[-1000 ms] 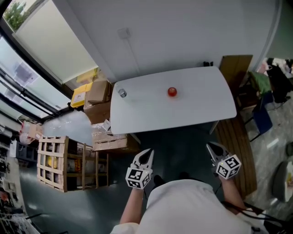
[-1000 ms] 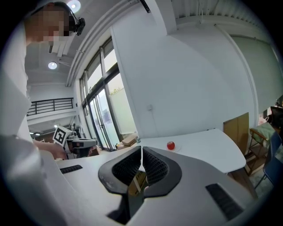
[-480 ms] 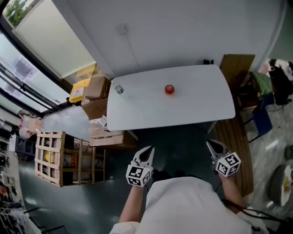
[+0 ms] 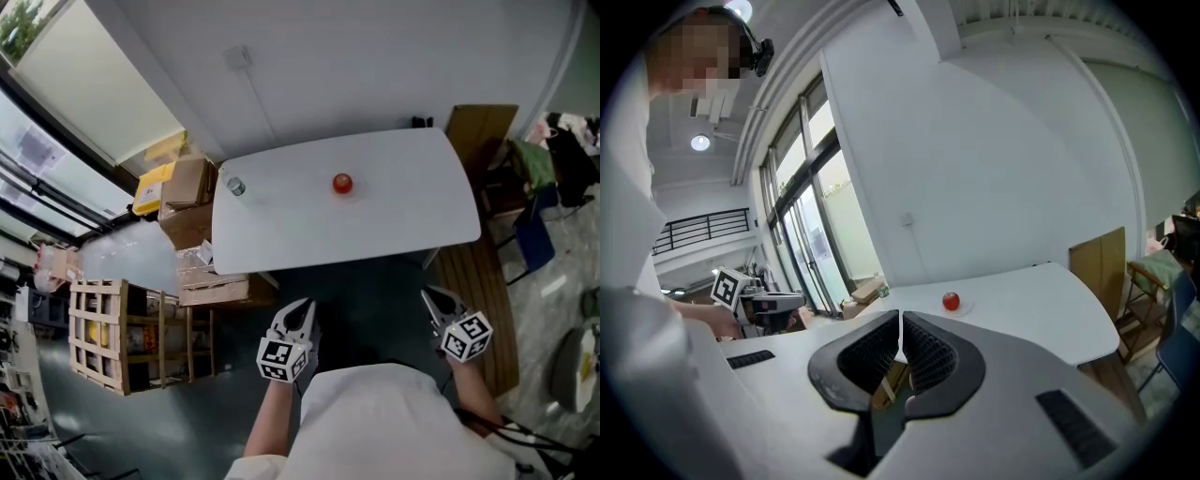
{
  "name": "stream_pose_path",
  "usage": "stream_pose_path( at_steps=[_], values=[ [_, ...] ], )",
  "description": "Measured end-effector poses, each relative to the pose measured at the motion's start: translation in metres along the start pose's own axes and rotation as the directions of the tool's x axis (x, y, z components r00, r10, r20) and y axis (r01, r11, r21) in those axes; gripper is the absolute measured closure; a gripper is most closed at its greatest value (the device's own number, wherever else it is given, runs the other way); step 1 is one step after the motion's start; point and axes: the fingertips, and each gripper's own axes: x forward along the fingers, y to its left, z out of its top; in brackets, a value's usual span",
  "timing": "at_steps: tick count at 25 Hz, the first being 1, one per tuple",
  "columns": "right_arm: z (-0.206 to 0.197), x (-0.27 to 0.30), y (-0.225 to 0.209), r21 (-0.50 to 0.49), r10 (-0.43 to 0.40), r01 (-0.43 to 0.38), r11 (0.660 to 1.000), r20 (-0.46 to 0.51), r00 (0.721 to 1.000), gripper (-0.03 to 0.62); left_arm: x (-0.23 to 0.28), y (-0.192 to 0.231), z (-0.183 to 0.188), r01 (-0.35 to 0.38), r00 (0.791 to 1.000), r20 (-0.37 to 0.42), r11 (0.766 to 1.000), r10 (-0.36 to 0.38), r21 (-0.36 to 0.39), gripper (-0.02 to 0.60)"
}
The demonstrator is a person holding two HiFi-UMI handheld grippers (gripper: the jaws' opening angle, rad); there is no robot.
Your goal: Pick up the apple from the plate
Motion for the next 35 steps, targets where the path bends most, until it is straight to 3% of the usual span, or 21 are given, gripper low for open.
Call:
stream_pose_path(
  at_steps=[17, 29, 35],
  values=[
    [0.034, 0.1, -0.026, 0.035, -0.102, 0.102, 0.994, 0.004, 0.995, 0.557, 0.091, 0.086, 0.042, 0.13, 0.991, -0.035, 0.991, -0.129, 0.017, 0.578],
    [0.066, 0.181, -0.023, 0.051, -0.137, 0.135, 0.99, 0.044, 0.99, 0.557, 0.144, 0.155, 0.063, 0.252, 0.965, -0.081, 0.967, -0.249, 0.035, 0.578],
    [0.069, 0.204, -0.024, 0.06, -0.195, 0.192, 0.98, 0.032, 0.98, 0.557, 0.16, 0.185, 0.068, 0.286, 0.955, -0.093, 0.958, -0.282, 0.028, 0.578]
  ],
)
